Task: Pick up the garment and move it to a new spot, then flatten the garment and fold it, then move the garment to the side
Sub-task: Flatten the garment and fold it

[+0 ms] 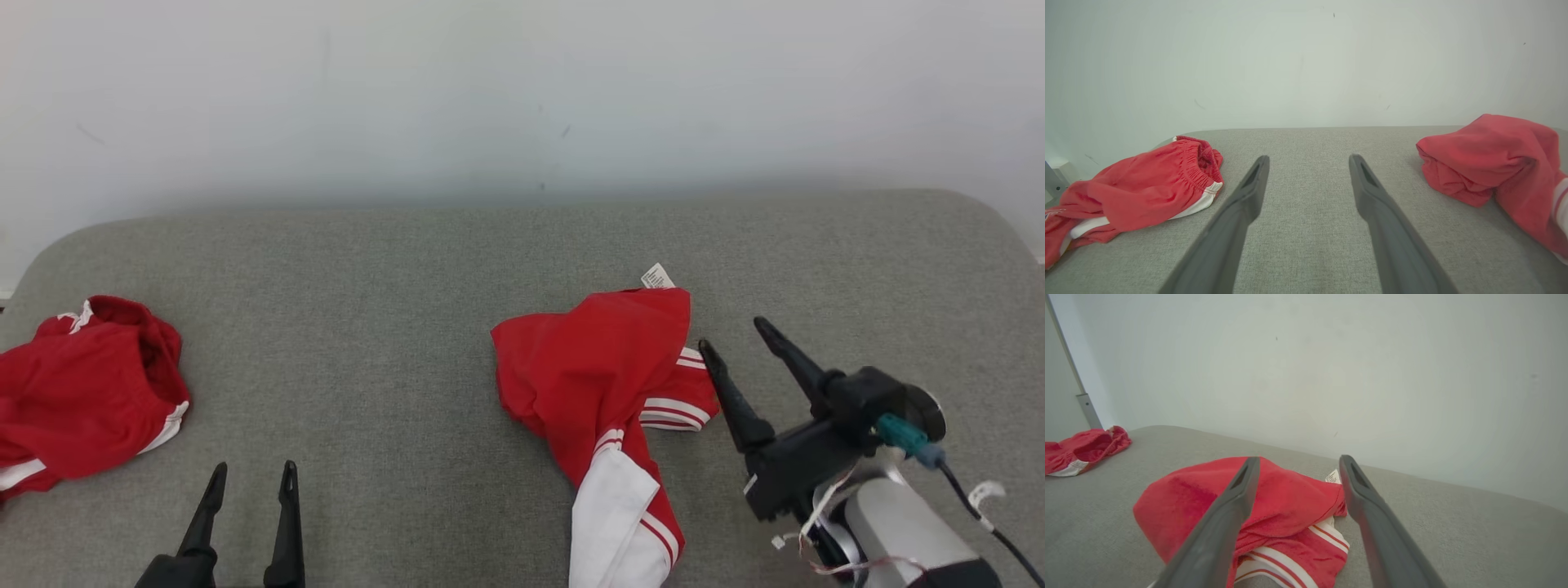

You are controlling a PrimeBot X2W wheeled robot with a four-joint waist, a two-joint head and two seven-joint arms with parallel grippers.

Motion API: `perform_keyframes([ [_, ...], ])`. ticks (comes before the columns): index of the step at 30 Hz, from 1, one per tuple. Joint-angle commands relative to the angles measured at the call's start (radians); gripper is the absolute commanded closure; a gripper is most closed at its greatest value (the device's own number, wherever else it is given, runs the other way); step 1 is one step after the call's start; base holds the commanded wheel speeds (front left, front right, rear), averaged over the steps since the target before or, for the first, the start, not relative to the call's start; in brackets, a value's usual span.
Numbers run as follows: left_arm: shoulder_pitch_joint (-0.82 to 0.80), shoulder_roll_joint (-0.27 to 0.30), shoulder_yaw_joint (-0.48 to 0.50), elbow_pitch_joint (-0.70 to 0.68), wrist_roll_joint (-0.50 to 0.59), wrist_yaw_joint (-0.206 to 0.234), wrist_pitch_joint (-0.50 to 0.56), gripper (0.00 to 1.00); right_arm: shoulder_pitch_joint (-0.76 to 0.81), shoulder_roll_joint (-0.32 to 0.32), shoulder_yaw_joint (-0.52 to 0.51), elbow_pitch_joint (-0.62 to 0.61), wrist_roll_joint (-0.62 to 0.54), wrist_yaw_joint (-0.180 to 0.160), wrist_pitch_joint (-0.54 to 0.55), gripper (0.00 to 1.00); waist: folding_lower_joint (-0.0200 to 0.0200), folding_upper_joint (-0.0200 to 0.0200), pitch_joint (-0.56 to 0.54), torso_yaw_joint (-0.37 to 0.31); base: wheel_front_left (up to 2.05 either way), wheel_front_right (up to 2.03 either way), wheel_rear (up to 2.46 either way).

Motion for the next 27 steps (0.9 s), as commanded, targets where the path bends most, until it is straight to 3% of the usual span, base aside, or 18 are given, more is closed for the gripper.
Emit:
perform_keyframes([
  [1, -0.012, 0.000, -0.003, -0.002, 0.006, -0.001, -0.003, 0.00, -0.031, -0.005, 0.002, 0.028, 0.010, -0.002, 0.007, 0.00, 0.0000, 0.0000, 0.014, 0.014, 0.00, 0.00, 0.00],
  [15, -0.074, -0.009, -0.035, -0.001, 0.013, -0.001, -0.003, 0.00, -0.334, 0.023, 0.066, 0.482, 0.161, -0.002, 0.072, 0.00, 0.0000, 0.0000, 0.113, 0.094, 0.00, 0.00, 0.00],
  [25, -0.103, -0.013, -0.040, -0.001, 0.017, -0.001, -0.003, 0.00, -0.391, 0.073, 0.088, 0.629, 0.397, -0.002, 0.131, 0.00, 0.0000, 0.0000, 0.144, 0.122, 0.00, 0.00, 0.00],
  [26, -0.103, -0.014, -0.040, 0.000, 0.017, -0.001, -0.003, 0.00, -0.395, 0.074, 0.090, 0.633, 0.421, -0.002, 0.144, 0.42, 0.0000, 0.0000, 0.145, 0.123, 0.00, 0.00, 0.00],
  [27, -0.105, -0.014, -0.040, 0.001, 0.017, -0.001, -0.003, 0.00, -0.396, 0.075, 0.092, 0.633, 0.446, -0.002, 0.152, 0.63, 0.0000, 0.0000, 0.147, 0.125, 0.00, 0.00, 0.00],
])
